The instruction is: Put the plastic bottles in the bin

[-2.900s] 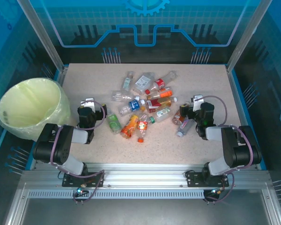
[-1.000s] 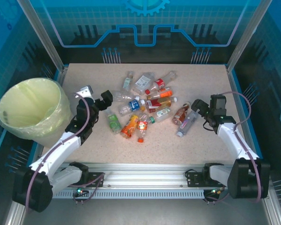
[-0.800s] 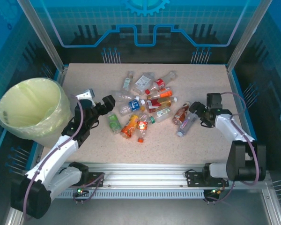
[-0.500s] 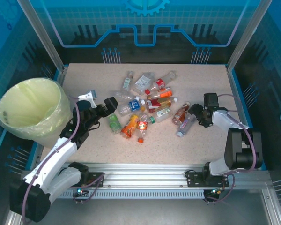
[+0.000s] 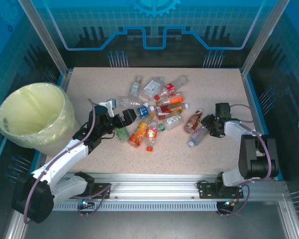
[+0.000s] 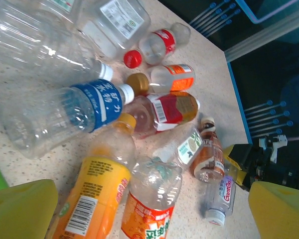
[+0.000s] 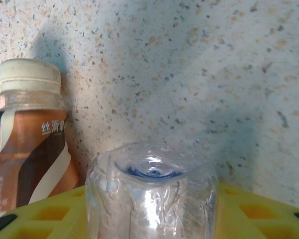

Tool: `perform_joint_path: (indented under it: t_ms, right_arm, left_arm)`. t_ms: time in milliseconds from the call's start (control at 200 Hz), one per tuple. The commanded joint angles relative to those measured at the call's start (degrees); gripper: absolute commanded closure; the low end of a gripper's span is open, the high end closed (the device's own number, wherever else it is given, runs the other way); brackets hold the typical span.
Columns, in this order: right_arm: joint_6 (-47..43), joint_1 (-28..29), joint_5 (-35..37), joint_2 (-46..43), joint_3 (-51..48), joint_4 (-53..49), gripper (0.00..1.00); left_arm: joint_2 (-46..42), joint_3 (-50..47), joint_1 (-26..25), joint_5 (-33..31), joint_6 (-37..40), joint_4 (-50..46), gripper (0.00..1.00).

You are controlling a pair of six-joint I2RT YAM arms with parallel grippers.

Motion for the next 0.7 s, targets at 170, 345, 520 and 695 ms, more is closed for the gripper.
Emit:
perform_joint_path:
  t_ms: [170,345,520,695]
  right_arm:
    - [-3.57,3.27,7.3,-13.76,-2.85,-2.85,0.57]
    - [-8.76,10.38,11.93,-21.19,1.34,-5.5,0.63]
    - [-11.93,16.07,7.87,-24.26,5.48,-1.57,0.66]
    - [-12.77,20.58,-1.15,-23.87,9.34,4.6,0.67]
  left_arm:
    - [2.15,4.29,-3.13,7.33,7.23,1.29,0.01]
    - [4.83,6.15,-5.55,10.83,9.21,3.58,0.01]
    - [9.11,9.95,-8.62,15.83,11.57,4.6,0.01]
    - [13.8,13.41,-11.15,23.54,11.73,8.28,0.01]
